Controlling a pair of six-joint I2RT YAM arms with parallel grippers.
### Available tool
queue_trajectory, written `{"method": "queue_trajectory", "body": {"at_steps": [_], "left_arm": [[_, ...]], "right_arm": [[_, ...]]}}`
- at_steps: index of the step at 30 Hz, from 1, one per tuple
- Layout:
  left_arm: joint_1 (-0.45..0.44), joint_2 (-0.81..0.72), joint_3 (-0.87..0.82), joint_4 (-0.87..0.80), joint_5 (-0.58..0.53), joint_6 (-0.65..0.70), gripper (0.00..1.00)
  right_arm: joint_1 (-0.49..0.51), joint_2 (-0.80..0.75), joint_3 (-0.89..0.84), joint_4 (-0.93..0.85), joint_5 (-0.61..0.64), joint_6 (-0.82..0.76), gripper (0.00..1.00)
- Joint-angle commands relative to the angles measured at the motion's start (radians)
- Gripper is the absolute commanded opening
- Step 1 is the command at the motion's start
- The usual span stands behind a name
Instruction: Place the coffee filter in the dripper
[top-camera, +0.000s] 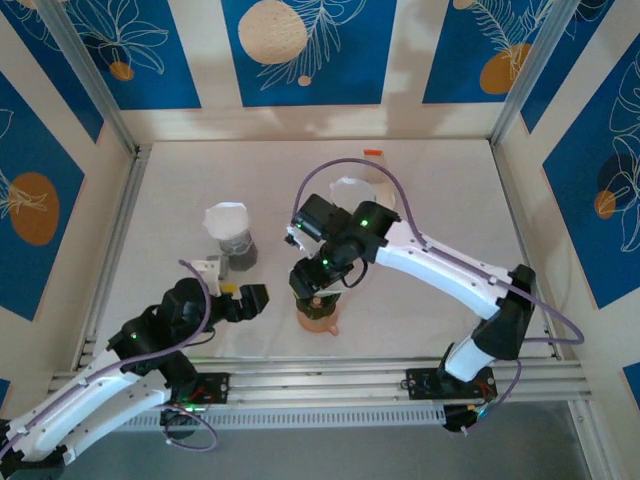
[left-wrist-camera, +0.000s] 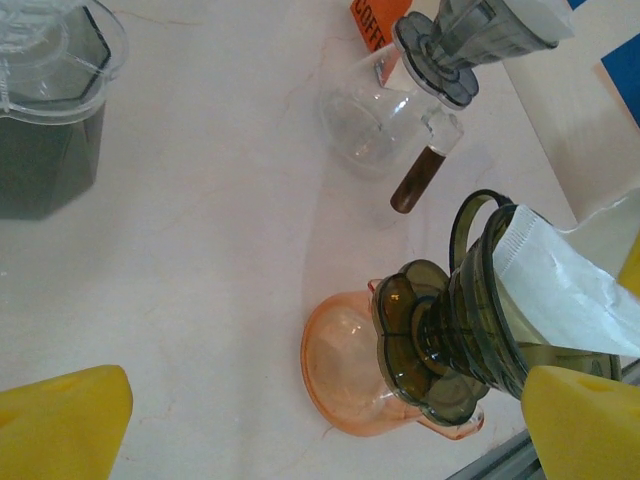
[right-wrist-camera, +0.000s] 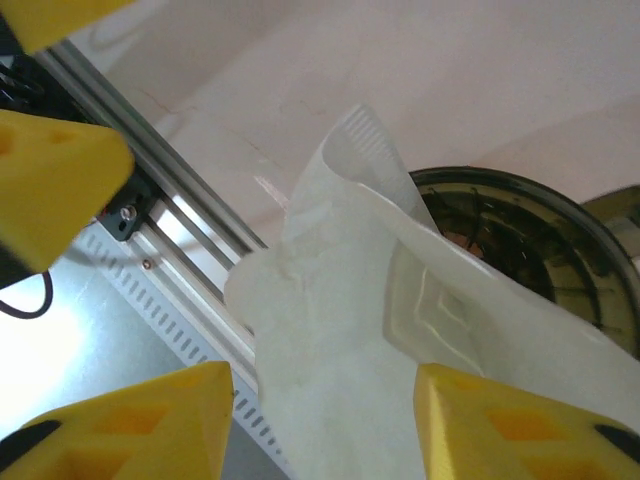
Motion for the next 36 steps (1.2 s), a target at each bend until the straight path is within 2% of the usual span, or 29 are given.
{"method": "queue_trajectory", "body": {"at_steps": [1,6,11,16,19,21,26,28,36], "left_arm": [[-0.006,0.026,0.039,0.042,0.050,0.031,1.00],[-0.005,0.099,0.076,0.071,0.095,0.057,1.00],[-0.005,0.191,0.122,0.073,0.133,0.065,1.00],[-0.005,0.226,0.135,0.092,0.163,0.069,1.00],[-0.005,0.236,0.141,0.092,0.170,0.071,1.00],[-0.005,0.243,0.143,0.092,0.179,0.072,1.00],[-0.005,0.266,0.149,0.100,0.197,0.065,1.00],[-0.006,0.270,0.146,0.109,0.199,0.056,1.00],[-0.001,0.283,0.124,0.181,0.227,0.010,1.00]], "right_arm": [[0.003,-0.086,-0.007,0.009,0.036,0.011,0.55],[-0.015,-0.137,-0.055,0.031,0.111,0.004,0.56],[-0.034,-0.107,-0.073,0.032,0.104,-0.048,0.56],[-0.043,-0.069,-0.070,0.020,0.211,-0.076,0.56],[-0.051,-0.062,-0.074,0.037,0.203,-0.093,0.56],[-0.052,-0.053,-0.072,0.041,0.190,-0.101,0.50],[-0.047,-0.033,-0.079,0.051,0.188,-0.099,0.10],[-0.040,-0.033,-0.083,0.056,0.214,-0.089,0.00],[0.017,0.003,-0.108,0.033,0.408,-0.061,0.00]]}}
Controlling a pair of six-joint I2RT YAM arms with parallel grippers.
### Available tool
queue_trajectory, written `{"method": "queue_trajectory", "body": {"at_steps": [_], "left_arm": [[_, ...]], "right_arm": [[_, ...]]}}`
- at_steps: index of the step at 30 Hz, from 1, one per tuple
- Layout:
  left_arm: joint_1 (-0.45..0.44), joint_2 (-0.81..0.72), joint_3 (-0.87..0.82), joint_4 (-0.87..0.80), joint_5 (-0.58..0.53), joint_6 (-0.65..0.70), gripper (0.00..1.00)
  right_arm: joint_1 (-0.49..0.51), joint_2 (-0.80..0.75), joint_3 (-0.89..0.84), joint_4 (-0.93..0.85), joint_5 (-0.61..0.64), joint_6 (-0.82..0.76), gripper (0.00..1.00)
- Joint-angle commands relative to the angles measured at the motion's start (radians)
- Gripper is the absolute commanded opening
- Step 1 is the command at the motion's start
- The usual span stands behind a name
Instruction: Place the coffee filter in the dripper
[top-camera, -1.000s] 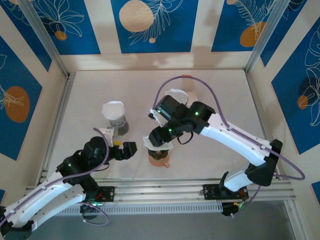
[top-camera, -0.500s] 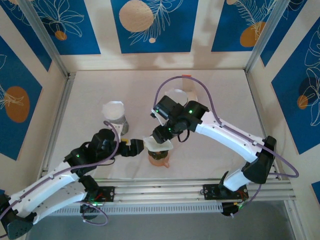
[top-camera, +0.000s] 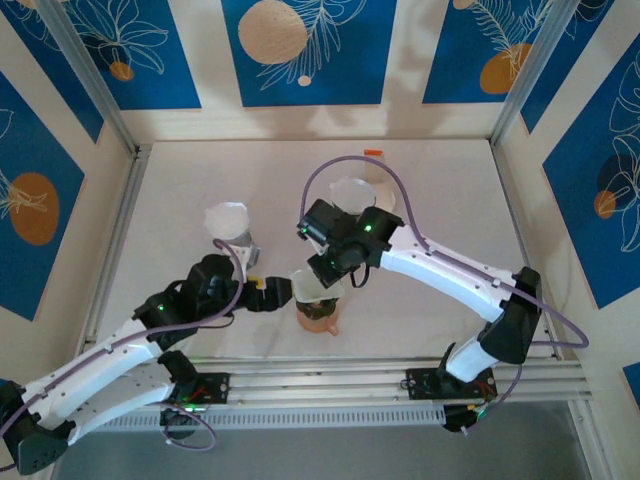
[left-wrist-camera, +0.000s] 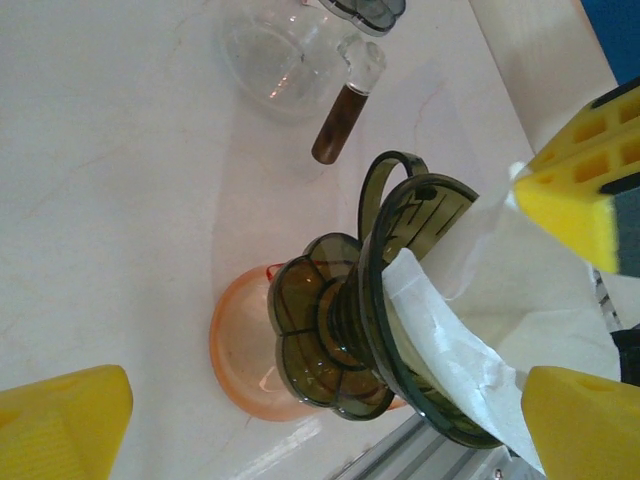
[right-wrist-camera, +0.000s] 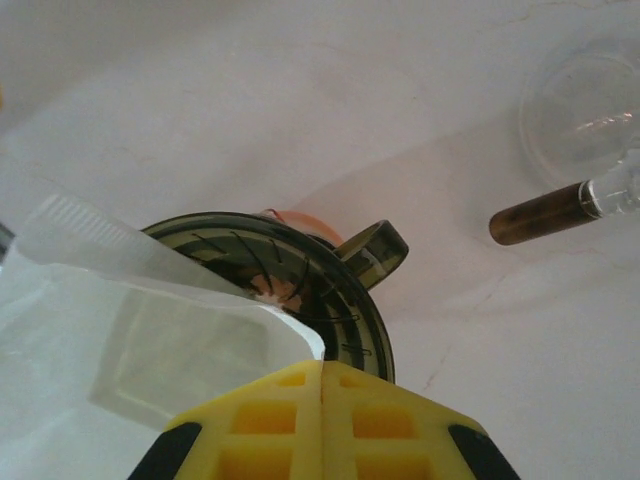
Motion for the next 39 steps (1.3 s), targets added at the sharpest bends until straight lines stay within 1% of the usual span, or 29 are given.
{"method": "queue_trajectory", "body": {"at_steps": [1,3,6,9,11,14,15,16,18,19,20,21,23,24,29,34,39], "left_arm": [[0.003,0.001,0.002,0.083,0.049,-0.031,1.00],[0.011,0.014,-0.004,0.104,0.065,-0.042,1.00],[0.016,0.034,-0.004,0.106,0.057,-0.045,1.00],[0.020,0.034,-0.022,0.147,0.066,-0.052,0.99],[0.022,0.044,-0.024,0.156,0.077,-0.052,0.93],[0.023,0.072,-0.006,0.100,0.068,-0.043,0.76],[0.023,0.078,-0.005,0.090,0.065,-0.041,0.72],[0.023,0.084,-0.004,0.083,0.063,-0.039,0.70],[0.023,0.093,-0.004,0.077,0.065,-0.035,0.69],[0.023,0.098,-0.001,0.071,0.067,-0.033,0.68],[0.023,0.103,0.002,0.066,0.070,-0.029,0.68],[0.023,0.107,0.004,0.063,0.070,-0.027,0.67],[0.023,0.111,0.002,0.062,0.070,-0.026,0.67],[0.023,0.111,0.002,0.063,0.073,-0.026,0.67],[0.024,0.114,-0.006,0.077,0.075,-0.032,0.67],[0.024,0.114,-0.005,0.077,0.077,-0.033,0.68],[0.025,0.117,-0.008,0.085,0.080,-0.036,0.69]], "right_arm": [[0.022,0.026,-0.017,-0.016,0.099,0.021,0.00],[0.030,0.038,-0.019,-0.017,0.120,0.027,0.00],[0.040,0.053,-0.016,-0.019,0.148,0.037,0.00],[0.051,0.060,-0.014,-0.020,0.165,0.044,0.00],[0.055,0.059,-0.015,-0.020,0.170,0.051,0.00],[0.056,0.052,-0.017,-0.017,0.173,0.058,0.00],[0.057,0.051,-0.018,-0.016,0.174,0.061,0.00],[0.056,0.049,-0.018,-0.014,0.175,0.062,0.00],[0.058,0.045,-0.019,-0.011,0.176,0.070,0.00],[0.058,0.042,-0.018,-0.011,0.180,0.074,0.03],[0.059,0.035,-0.018,-0.011,0.184,0.079,0.08],[0.059,0.025,-0.017,-0.009,0.190,0.084,0.16],[0.061,0.003,-0.019,-0.013,0.203,0.098,0.38],[0.061,-0.011,-0.024,-0.013,0.209,0.107,0.43],[0.076,-0.061,-0.076,-0.004,0.175,0.135,0.49],[0.139,-0.082,-0.138,-0.025,0.177,0.167,0.57],[0.185,-0.101,-0.173,-0.020,0.183,0.177,0.60]]}}
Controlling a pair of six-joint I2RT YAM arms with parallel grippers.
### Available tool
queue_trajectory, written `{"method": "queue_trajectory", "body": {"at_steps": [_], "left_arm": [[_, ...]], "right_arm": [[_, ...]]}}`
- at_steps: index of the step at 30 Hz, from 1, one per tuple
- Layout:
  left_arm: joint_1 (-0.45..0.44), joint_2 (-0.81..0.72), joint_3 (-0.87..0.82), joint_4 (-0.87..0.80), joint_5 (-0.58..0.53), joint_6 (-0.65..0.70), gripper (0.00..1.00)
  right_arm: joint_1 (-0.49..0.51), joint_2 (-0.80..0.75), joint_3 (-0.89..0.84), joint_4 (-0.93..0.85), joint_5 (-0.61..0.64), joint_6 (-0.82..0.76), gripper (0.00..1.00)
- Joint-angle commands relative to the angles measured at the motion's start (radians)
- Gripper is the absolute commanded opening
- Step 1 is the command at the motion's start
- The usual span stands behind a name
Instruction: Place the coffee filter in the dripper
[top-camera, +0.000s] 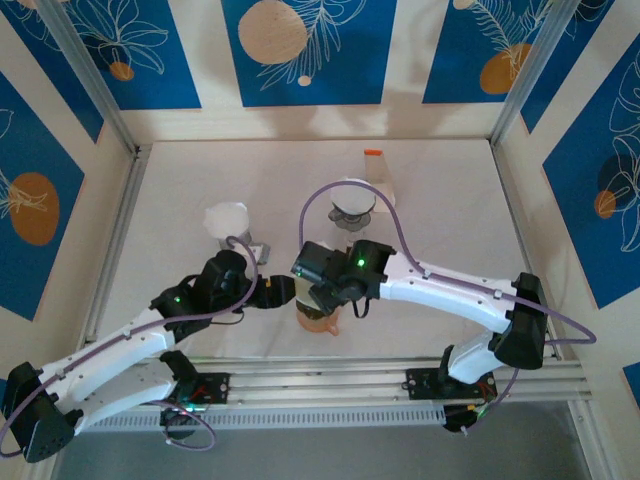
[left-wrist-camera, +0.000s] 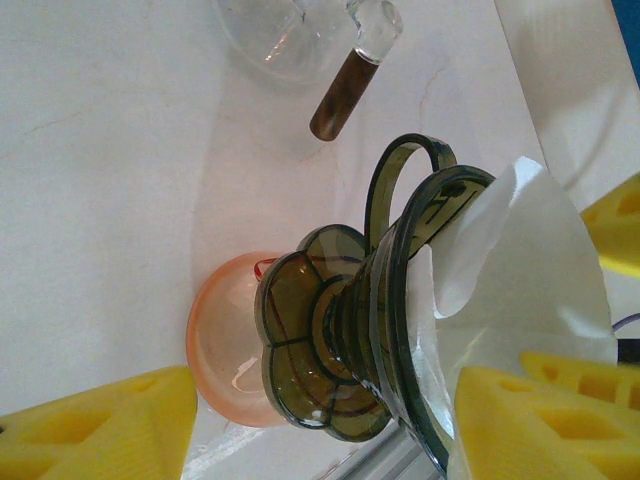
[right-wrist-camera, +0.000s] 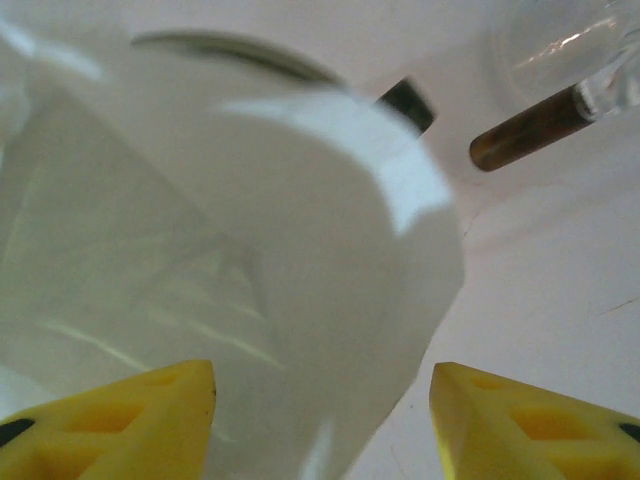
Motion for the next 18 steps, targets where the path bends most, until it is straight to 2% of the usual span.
{"method": "queue_trajectory", "body": {"at_steps": [1,6,11,15,18], "left_arm": [[0.009,0.005,0.008,0.004,0.027,0.010,0.69],[0.009,0.006,0.009,0.000,0.023,0.011,0.70],[0.008,0.002,0.008,-0.004,0.021,0.012,0.71],[0.009,0.002,0.008,-0.004,0.020,0.010,0.71],[0.008,0.005,0.008,-0.001,0.020,0.013,0.71]], "right_arm": [[0.024,-0.034,-0.012,-0.011,0.002,0.020,0.61],[-0.005,-0.047,0.006,-0.024,0.030,0.034,0.63],[-0.086,-0.089,0.006,0.047,-0.032,0.039,0.64],[-0.118,-0.082,0.002,0.063,-0.067,0.033,0.57],[-0.118,-0.075,-0.013,0.068,-0.077,0.032,0.48]]}}
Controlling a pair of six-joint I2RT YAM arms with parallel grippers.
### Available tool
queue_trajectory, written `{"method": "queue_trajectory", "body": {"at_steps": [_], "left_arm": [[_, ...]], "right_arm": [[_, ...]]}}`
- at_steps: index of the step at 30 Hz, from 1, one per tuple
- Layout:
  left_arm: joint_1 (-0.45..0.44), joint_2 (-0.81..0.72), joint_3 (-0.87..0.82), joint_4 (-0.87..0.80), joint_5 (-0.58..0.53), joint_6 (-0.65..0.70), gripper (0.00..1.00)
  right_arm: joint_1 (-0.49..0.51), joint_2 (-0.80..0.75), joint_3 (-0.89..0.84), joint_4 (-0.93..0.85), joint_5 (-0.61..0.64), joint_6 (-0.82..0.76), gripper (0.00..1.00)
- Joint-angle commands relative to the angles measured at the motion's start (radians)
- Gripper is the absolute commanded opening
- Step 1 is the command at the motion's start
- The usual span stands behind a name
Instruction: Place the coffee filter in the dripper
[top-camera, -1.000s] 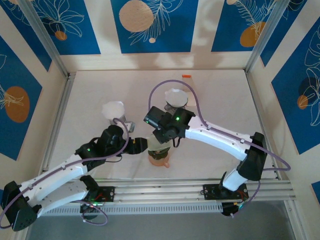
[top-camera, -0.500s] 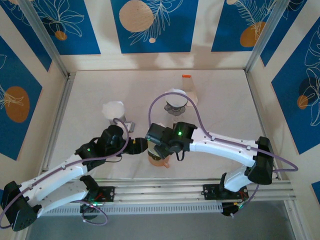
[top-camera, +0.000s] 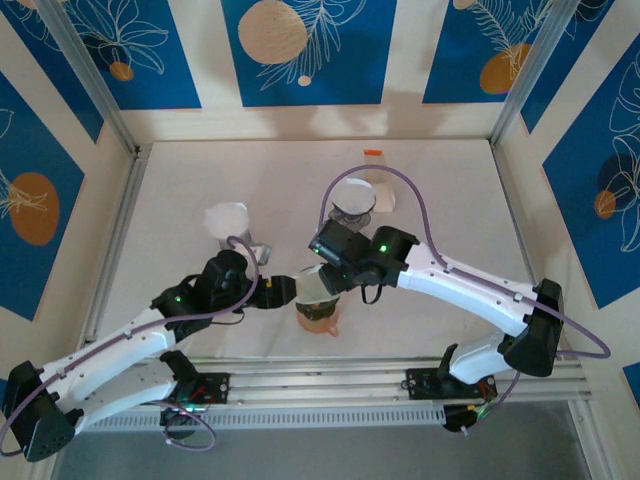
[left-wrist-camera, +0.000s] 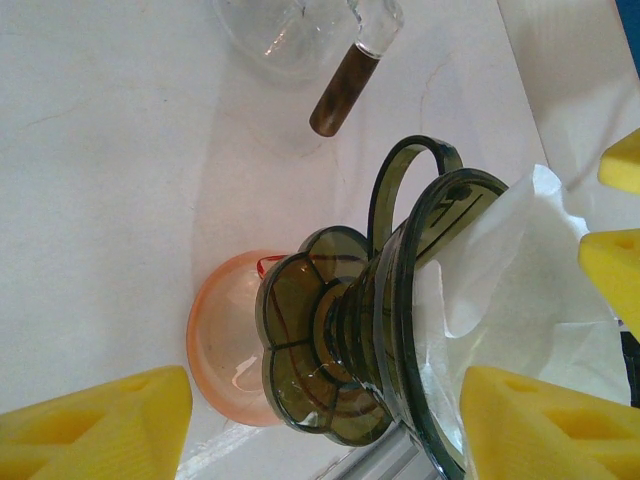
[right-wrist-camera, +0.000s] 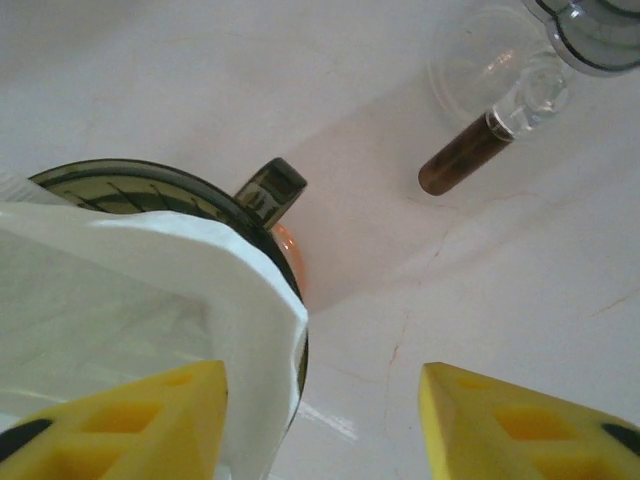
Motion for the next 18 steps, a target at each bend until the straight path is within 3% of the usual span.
{"method": "queue_trajectory", "body": {"at_steps": [1,5,9,18], "left_arm": [[0.009,0.001,0.007,0.002,0.014,0.012,0.72],[0.009,0.011,0.008,0.005,0.016,0.014,0.72],[0.009,0.022,0.005,0.013,0.020,0.009,0.72],[0.009,0.007,0.003,0.007,0.013,0.006,0.75]], "right_arm": [[0.002,-0.001,-0.014,0.020,-0.036,0.018,0.43],[0.005,0.003,-0.028,0.029,-0.012,0.016,0.20],[0.014,0.025,-0.018,0.016,0.010,0.007,0.07],[0.029,0.047,-0.012,-0.001,0.037,0.013,0.06]]}}
